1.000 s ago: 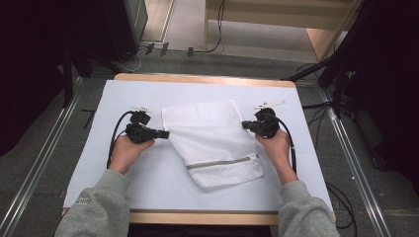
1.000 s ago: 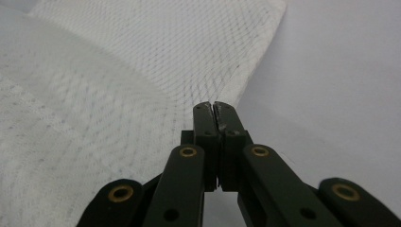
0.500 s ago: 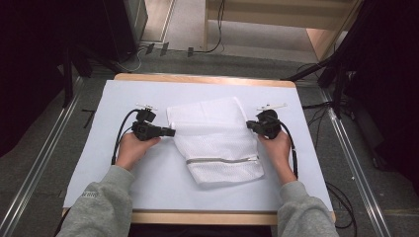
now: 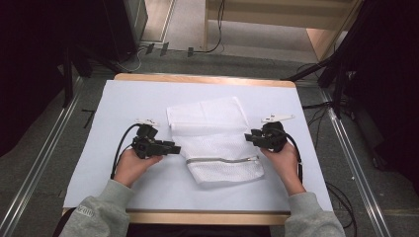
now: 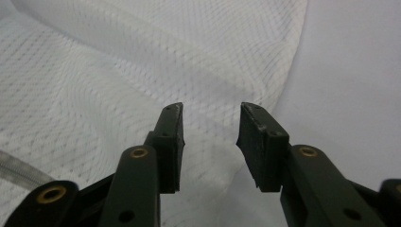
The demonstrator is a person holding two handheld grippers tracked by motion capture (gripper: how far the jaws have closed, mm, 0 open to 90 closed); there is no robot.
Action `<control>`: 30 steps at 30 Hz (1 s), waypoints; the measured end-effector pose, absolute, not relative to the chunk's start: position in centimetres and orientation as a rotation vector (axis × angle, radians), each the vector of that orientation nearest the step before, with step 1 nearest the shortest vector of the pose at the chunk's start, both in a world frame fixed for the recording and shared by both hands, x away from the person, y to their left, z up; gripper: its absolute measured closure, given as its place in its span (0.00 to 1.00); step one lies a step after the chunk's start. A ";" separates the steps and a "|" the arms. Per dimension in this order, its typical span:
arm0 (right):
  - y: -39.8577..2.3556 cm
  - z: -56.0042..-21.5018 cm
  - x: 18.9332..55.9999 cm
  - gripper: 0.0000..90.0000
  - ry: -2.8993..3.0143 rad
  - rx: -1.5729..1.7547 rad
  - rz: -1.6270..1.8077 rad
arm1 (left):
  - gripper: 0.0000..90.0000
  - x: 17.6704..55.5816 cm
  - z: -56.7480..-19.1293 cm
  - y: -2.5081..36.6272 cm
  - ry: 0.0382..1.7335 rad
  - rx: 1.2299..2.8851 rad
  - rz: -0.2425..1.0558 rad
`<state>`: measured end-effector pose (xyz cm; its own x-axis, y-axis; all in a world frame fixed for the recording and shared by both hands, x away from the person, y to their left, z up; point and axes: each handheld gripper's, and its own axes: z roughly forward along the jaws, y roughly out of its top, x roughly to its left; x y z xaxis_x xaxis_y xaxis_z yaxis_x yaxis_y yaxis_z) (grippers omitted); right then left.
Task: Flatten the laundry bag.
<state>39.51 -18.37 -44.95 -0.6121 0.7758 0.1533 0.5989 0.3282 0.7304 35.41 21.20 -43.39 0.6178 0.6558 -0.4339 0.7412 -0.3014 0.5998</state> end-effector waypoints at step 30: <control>-18.6 -46.9 38.0 0.64 2.431 1.268 0.990 | 1.00 36.1 -46.0 16.5 1.036 2.145 -0.158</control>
<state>37.96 -18.61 -46.87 -0.6009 0.7924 0.1049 0.6402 0.3985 0.6568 36.10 16.55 -46.03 0.6671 0.6286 -0.3998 0.7191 -0.4033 0.5658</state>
